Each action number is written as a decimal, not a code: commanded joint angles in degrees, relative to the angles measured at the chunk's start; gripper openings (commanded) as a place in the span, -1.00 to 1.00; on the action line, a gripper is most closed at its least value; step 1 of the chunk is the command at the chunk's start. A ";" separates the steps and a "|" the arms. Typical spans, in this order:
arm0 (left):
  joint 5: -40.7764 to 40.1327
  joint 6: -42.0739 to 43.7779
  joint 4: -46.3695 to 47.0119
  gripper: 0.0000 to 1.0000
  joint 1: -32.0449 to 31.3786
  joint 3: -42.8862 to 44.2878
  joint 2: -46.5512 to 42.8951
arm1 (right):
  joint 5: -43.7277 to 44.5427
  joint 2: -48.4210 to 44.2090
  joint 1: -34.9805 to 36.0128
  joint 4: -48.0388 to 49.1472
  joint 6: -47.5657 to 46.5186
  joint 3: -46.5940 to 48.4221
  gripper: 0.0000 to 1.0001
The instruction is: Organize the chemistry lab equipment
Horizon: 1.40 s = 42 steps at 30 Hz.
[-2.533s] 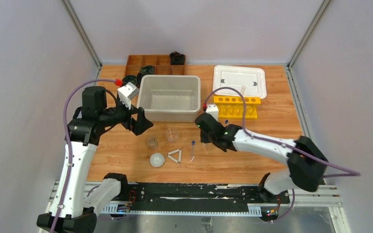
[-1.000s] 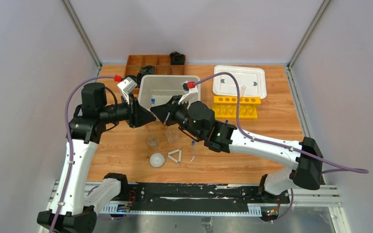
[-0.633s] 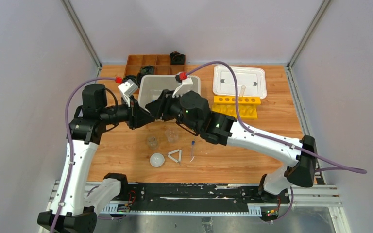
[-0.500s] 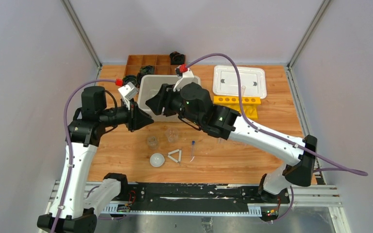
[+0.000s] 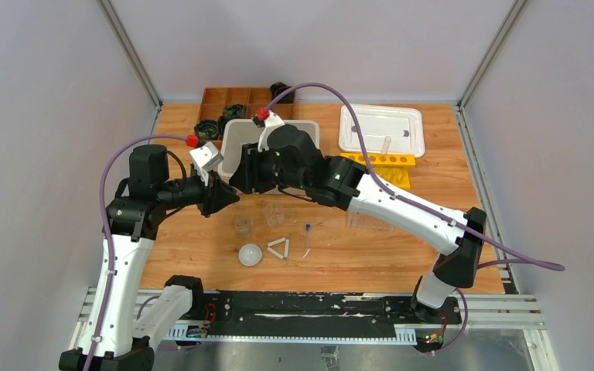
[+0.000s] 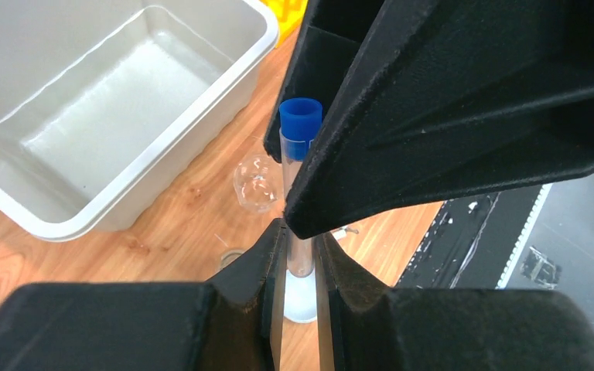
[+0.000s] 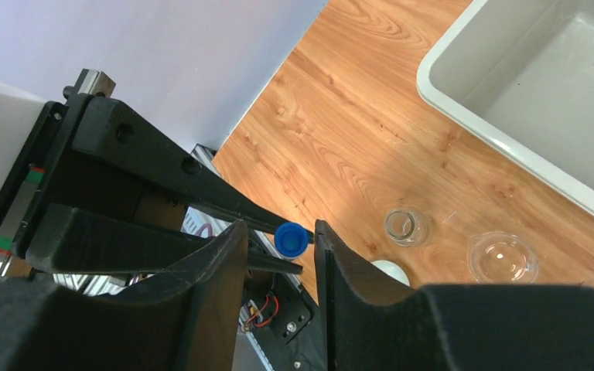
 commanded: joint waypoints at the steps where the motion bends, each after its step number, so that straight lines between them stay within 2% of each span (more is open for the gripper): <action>1: -0.79 2.93 -0.96 -0.82 -0.13 -0.69 -1.19 | -3.62 0.13 -0.99 -2.01 -1.08 2.54 -0.23; 5: -0.77 3.28 -1.44 -0.82 -0.13 -0.58 -1.43 | -5.04 0.66 -1.78 -2.00 -0.56 2.43 -0.47; 9: -1.41 2.76 -1.69 -0.69 -0.13 -0.05 -1.31 | -5.15 0.22 -1.97 -2.05 -0.26 1.02 -0.88; 10: -1.96 2.41 -1.69 -0.52 -0.13 0.23 -1.24 | -5.00 -0.13 -2.05 -2.01 -0.24 0.44 -0.96; 11: -2.74 1.93 -1.69 -0.16 -0.13 0.45 -1.15 | -4.87 -0.67 -2.25 -2.00 -0.34 -0.25 -1.00; 12: -3.40 1.57 -1.69 0.43 -0.13 0.72 -1.02 | -4.74 -1.37 -2.62 -2.00 -0.53 -1.12 -1.00; 13: -3.98 1.25 -1.69 0.88 -0.13 1.05 -0.87 | -4.42 -2.40 -3.14 -2.07 -0.77 -2.37 -1.00; 14: -4.57 1.00 -1.69 0.98 -0.13 1.29 -0.82 | -3.75 -3.71 -3.86 -2.20 -1.30 -3.87 -1.00; 17: -5.90 0.28 -2.00 1.00 -0.16 2.33 -0.57 | -0.50 -9.42 -6.82 -3.73 -3.29 -10.01 -1.00; 26: -7.52 -0.97 -2.30 1.00 -0.13 4.13 1.14 | 21.25 -32.11 -20.20 -11.42 -10.20 -32.30 -1.00; 29: -7.71 -0.85 -2.30 1.00 -0.13 4.12 1.66 | 23.85 -36.67 -25.86 -11.99 -10.62 -38.13 -1.00; 34: -7.37 -1.38 -2.30 1.00 -0.11 3.96 2.77 | 23.86 -37.17 -31.74 -11.20 -9.93 -44.01 -1.00; 42: -8.48 -1.47 -2.30 1.00 -0.15 4.02 2.95 | 26.90 -31.70 -32.06 -7.26 -9.85 -49.16 -1.00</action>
